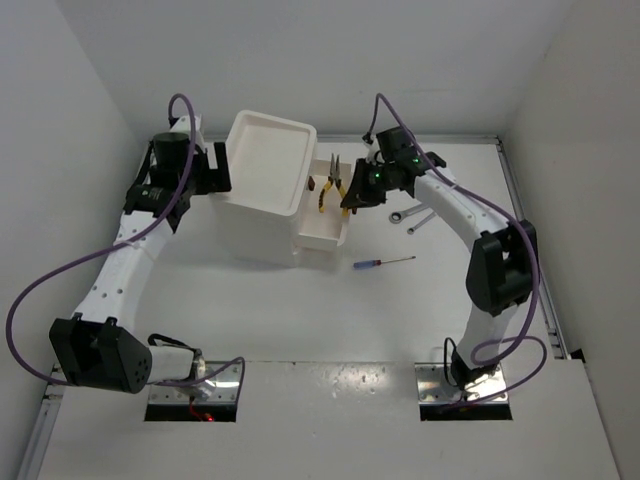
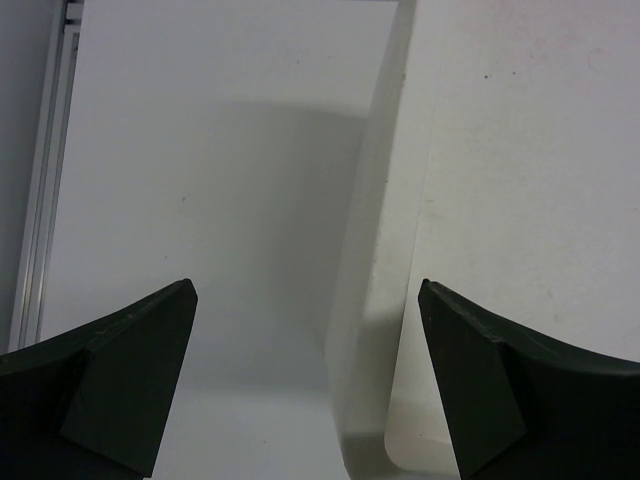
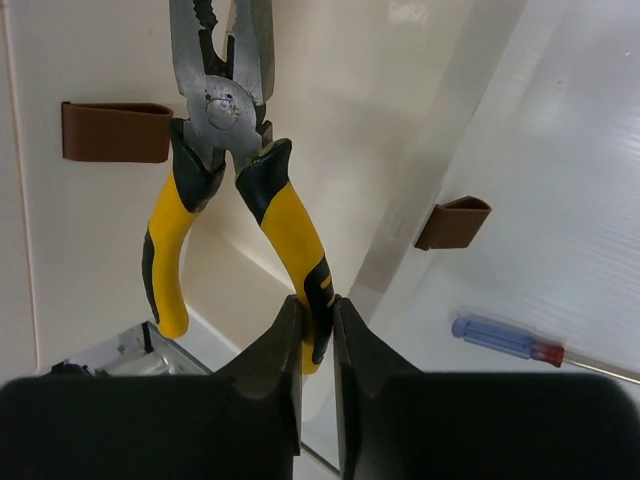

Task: Sort the tools into containers

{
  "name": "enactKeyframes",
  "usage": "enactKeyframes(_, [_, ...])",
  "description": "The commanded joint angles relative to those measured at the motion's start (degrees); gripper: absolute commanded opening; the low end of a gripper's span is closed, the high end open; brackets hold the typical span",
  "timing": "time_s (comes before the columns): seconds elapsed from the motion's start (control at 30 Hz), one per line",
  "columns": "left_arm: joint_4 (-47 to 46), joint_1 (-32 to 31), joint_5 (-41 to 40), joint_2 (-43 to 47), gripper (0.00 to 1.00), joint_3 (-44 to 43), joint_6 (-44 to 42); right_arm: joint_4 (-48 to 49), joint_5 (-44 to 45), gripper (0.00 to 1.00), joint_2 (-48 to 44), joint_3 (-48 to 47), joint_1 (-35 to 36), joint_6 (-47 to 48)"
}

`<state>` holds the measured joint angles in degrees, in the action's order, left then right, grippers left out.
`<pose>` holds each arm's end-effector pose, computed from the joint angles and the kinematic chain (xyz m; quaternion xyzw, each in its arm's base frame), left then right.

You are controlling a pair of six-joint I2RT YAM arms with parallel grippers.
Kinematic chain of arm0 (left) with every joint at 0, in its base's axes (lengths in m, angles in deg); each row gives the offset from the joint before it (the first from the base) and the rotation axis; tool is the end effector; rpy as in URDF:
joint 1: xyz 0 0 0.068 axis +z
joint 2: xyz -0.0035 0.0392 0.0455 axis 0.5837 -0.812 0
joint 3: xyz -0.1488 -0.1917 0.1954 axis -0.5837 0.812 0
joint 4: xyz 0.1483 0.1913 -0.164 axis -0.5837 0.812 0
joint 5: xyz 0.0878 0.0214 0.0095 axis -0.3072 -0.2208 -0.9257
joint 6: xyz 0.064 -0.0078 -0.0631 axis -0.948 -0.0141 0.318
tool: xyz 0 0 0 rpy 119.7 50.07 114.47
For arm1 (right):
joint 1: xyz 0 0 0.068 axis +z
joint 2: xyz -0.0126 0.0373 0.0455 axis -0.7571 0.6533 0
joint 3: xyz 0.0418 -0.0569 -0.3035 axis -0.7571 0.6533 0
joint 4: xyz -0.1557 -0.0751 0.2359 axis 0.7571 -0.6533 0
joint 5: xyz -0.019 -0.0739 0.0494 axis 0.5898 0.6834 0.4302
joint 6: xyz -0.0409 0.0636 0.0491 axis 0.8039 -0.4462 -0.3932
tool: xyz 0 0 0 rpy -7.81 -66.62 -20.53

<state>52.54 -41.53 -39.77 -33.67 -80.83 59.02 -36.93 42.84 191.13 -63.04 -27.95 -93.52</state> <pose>0.3484 -0.0257 0.3924 -0.0663 0.8518 -0.0221 0.5191 0.4314 0.1993 0.2741 0.0450 0.9232 0.3130 0.2184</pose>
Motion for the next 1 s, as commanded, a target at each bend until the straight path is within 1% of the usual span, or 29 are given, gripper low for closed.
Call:
enactKeyframes(0.0, [-1.76,0.64,-0.95,1.71,1.0,0.63,-0.39,3.72,-2.91,0.15,0.21,-3.75,1.68,-1.87])
enactKeyframes(0.1, [-1.76,0.64,-0.95,1.71,1.0,0.63,-0.39,3.72,-2.91,0.3,0.21,-4.8,2.3,-1.87])
enactKeyframes(0.13, [-2.28,0.64,-0.95,1.71,1.0,0.63,-0.39,4.33,-2.91,0.4,0.21,-5.59,2.3,-1.87])
enactKeyframes(0.2, [-2.28,0.64,-0.95,1.71,1.0,0.63,-0.39,4.34,-2.91,0.54,-0.4,-6.29,2.83,-1.17])
enactKeyframes(0.23, [-2.28,0.64,-0.43,1.71,1.0,0.63,-0.39,4.34,-4.22,0.64,-0.93,-6.82,3.35,-0.38])
enactKeyframes(0.27, [-2.28,0.64,-0.42,1.71,1.0,-0.15,-0.39,5.12,-5.1,0.66,-1.45,-6.83,3.35,0.33])
enactKeyframes(0.3, [-2.28,0.64,0.1,1.19,1.0,-0.16,-0.39,5.65,-6.16,0.66,-2.16,-6.83,2.83,2.42])
enactKeyframes(0.37, [-2.28,0.64,1.85,0.48,1.0,-2.7,-0.92,6.19,-11.77,0.7,-4.0,-6.83,0.65,5.41])
enactKeyframes(0.4, [-2.28,0.64,2.91,-0.39,1.0,-3.66,-1.44,6.88,-18.23,0.72,-4.62,-6.83,-0.5,10.13])
enactKeyframes(0.47, [0.08,1.17,7.39,-2.33,1.0,-7.35,-3.99,6.89,-22.32,0.75,-6.37,-4.21,-4.18,13.76])
enactKeyframes(0.5, [1.57,1.17,9.31,-3.03,1.0,-9.89,-5.13,7.41,-26.51,0.77,-6.9,-2.97,-5.6,17.43])
enactKeyframes(0.57, [3.24,1.17,11.43,-4.52,1.0,-12.45,-6.19,6.02,-30.32,0.8,-7.52,0.01,-9.1,23.06])
enactKeyframes(0.6, [4.73,1.17,13.53,-5.84,1.0,-14.55,-7.33,3.92,-31.38,0.81,-7.52,1.16,-10.17,30.49])
enactKeyframes(0.67, [5.36,1.17,14.69,-6.38,1.0,-15.97,-7.86,1.36,-31.39,0.82,-9.88,5.37,-12.54,39.74])
enactKeyframes(0.7, [5.97,1.17,15.48,-7.07,1.0,-16.94,-8.56,2.66,-31.39,0.82,-11.11,7.74,-13.25,48.15])
enactKeyframes(0.73, [5.98,1.17,16.62,-7.78,1.0,-16.94,-8.57,3.8,-31.39,0.84,-12.43,12.9,-13.26,52.23])
enactKeyframes(0.77, [6.67,1.17,16.63,-7.78,1.0,-17.55,-8.57,3.81,-31.39,0.84,-13.49,15.04,-14.04,57.41])
enactKeyframes(0.8, [6.68,1.17,16.63,-8.57,1.0,-17.56,-8.57,3.81,-30.78,0.85,-15.24,17.15,-14.05,66.86])
enactKeyframes(0.83, [7.38,1.17,16.63,-9.1,1.0,-17.56,-8.57,3.81,-29.91,0.85,-15.26,20.13,-14.05,71.22])
enactKeyframes(0.87, [7.38,1.69,16.63,-9.89,1.0,-18.08,-8.05,3.81,-28.94,0.85,-15.87,21.11,-14.05,75.0])
enactKeyframes(0.9, [7.99,1.69,16.11,-9.89,0.99,-18.09,-8.04,3.29,-28.93,0.85,-15.87,22.78,-13.44,80.78])
enactKeyframes(0.97, [8.0,1.69,16.1,-11.29,0.97,-18.09,-7.34,7.66,-29.55,0.88,-15.87,24.63,-13.43,81.72])
